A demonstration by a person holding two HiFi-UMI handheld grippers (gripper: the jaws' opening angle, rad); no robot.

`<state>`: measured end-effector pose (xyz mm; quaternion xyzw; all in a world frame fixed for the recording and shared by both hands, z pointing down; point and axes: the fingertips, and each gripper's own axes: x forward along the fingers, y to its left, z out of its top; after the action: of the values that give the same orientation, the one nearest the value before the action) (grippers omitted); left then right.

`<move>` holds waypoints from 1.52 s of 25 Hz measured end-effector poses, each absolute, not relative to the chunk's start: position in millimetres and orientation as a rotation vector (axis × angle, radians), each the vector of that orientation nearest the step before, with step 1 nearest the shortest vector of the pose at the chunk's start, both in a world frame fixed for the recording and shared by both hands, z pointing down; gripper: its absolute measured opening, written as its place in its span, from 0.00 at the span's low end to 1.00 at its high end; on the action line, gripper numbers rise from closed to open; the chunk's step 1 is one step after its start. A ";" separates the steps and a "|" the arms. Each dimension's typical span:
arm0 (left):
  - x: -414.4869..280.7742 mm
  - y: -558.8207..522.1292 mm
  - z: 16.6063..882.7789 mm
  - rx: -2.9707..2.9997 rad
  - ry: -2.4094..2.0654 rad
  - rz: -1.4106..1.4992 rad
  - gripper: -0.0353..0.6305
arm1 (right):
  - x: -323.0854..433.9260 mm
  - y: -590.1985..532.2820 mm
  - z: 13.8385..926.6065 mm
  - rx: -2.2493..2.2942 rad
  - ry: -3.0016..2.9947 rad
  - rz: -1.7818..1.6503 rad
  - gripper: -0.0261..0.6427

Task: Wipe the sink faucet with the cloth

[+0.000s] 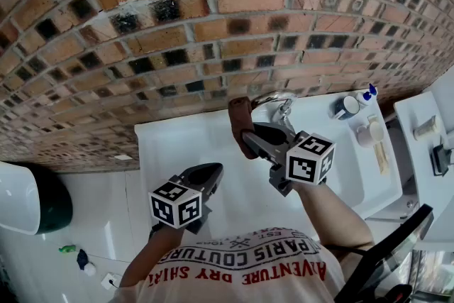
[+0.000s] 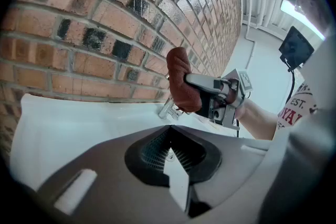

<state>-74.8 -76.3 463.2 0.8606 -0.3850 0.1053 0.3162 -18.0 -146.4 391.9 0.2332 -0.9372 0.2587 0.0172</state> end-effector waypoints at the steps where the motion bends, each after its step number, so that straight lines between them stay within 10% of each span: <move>1: -74.0 -75.4 462.6 2.269 -1.010 0.270 0.06 | -18.8 -150.9 391.8 0.735 -2.909 0.806 0.15; 38: -64.7 -73.9 462.6 2.294 -0.971 0.284 0.06 | 88.8 -189.8 348.9 1.108 -2.980 0.908 0.15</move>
<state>-64.7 -73.9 462.6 0.8693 -0.3680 0.1075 0.3120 88.8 -189.8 348.9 0.3340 -0.8982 0.2737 -0.0823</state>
